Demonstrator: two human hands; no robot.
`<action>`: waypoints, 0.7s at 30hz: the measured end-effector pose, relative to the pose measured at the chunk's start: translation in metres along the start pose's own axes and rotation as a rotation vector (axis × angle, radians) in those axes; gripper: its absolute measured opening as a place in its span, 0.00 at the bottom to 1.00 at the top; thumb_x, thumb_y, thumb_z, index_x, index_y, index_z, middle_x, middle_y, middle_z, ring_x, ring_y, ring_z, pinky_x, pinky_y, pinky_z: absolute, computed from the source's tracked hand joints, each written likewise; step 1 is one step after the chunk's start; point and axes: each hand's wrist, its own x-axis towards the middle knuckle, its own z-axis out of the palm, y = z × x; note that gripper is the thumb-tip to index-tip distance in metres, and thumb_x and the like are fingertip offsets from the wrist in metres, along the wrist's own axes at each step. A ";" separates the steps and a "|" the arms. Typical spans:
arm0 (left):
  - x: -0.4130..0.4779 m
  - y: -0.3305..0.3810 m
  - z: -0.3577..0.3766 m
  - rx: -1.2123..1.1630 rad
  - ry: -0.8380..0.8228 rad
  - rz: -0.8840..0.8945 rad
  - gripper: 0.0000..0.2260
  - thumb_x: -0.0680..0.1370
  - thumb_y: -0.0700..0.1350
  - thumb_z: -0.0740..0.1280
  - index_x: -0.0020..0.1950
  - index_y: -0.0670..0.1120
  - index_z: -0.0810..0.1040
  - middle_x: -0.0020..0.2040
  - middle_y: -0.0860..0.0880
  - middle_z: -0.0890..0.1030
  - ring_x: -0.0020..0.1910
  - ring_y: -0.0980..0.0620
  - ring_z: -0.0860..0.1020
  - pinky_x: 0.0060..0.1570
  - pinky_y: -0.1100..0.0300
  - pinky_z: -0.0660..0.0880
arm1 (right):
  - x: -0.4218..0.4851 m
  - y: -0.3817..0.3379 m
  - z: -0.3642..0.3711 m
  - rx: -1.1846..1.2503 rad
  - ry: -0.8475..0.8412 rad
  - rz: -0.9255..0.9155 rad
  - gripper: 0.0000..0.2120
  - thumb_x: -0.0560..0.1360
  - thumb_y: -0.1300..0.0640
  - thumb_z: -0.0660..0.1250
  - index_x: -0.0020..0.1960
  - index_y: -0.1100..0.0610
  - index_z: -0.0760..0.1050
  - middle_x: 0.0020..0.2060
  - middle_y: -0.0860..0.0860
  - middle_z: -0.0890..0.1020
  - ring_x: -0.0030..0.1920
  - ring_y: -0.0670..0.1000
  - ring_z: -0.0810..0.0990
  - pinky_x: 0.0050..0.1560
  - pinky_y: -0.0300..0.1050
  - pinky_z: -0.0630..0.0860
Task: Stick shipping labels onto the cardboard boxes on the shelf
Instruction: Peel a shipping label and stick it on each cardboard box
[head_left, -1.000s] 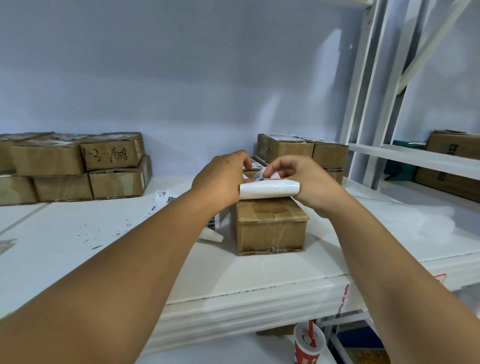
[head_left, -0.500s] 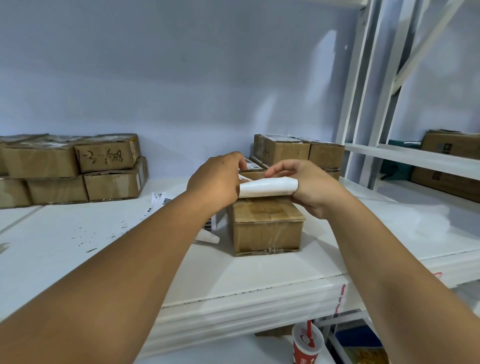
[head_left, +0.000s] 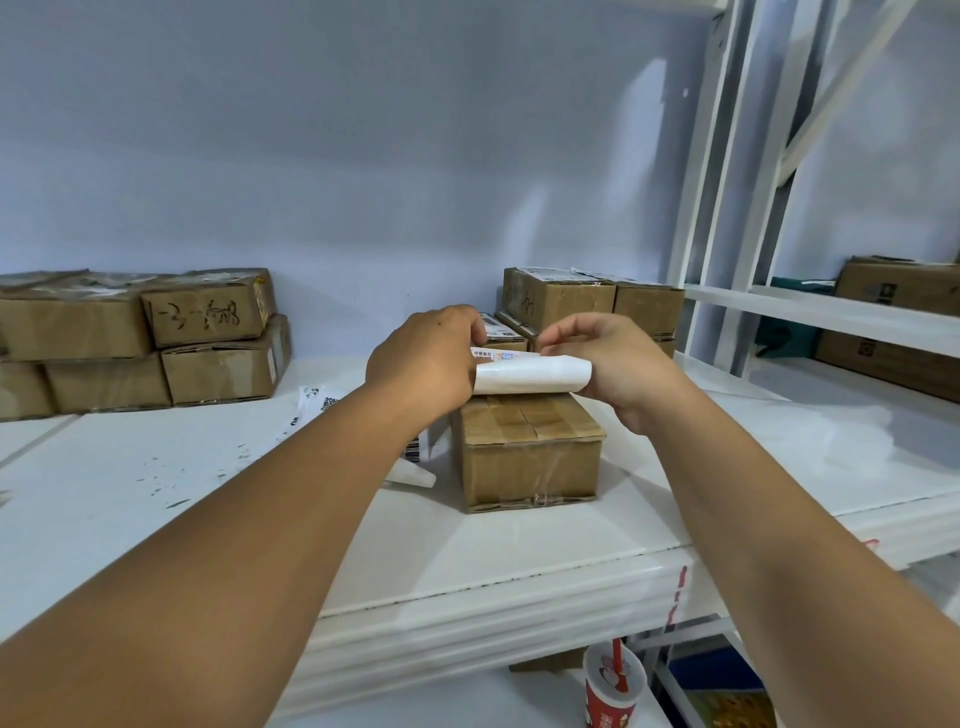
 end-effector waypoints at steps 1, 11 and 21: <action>0.000 0.000 0.000 -0.001 0.000 0.001 0.20 0.72 0.34 0.67 0.59 0.53 0.73 0.60 0.49 0.77 0.56 0.47 0.74 0.52 0.53 0.75 | 0.000 0.001 0.000 -0.014 -0.010 0.004 0.07 0.74 0.68 0.66 0.41 0.58 0.77 0.36 0.53 0.80 0.34 0.47 0.76 0.29 0.32 0.73; 0.003 0.002 -0.004 -0.212 -0.002 0.133 0.12 0.74 0.42 0.70 0.56 0.53 0.78 0.54 0.55 0.74 0.56 0.56 0.71 0.52 0.63 0.67 | 0.004 0.006 0.001 -0.116 0.033 0.037 0.05 0.73 0.65 0.68 0.42 0.58 0.81 0.39 0.56 0.81 0.40 0.52 0.76 0.43 0.44 0.72; -0.006 0.005 -0.013 -0.231 -0.535 0.265 0.20 0.76 0.57 0.65 0.68 0.57 0.71 0.63 0.63 0.73 0.62 0.63 0.70 0.62 0.70 0.65 | 0.006 0.012 0.001 -0.038 0.040 0.071 0.07 0.76 0.63 0.65 0.46 0.57 0.82 0.41 0.52 0.84 0.42 0.49 0.80 0.39 0.36 0.75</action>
